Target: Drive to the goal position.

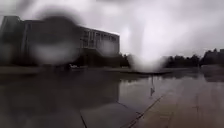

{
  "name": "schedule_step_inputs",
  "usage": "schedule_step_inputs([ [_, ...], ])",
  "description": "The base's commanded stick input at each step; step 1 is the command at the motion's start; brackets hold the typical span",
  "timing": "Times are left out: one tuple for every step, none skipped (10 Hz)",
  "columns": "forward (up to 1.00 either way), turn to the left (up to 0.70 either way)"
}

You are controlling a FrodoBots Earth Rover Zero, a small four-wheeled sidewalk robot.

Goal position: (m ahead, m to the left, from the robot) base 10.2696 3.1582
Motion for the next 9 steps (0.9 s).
schedule_step_inputs([
  [0.7,0.0],
  [0.7,0.0],
  [0.7,0.0],
  [0.7,0.0],
  [0.7,0.0],
  [0.7,0.0],
  [0.7,0.0],
  [0.7,0.0],
  [0.7,0.0],
])
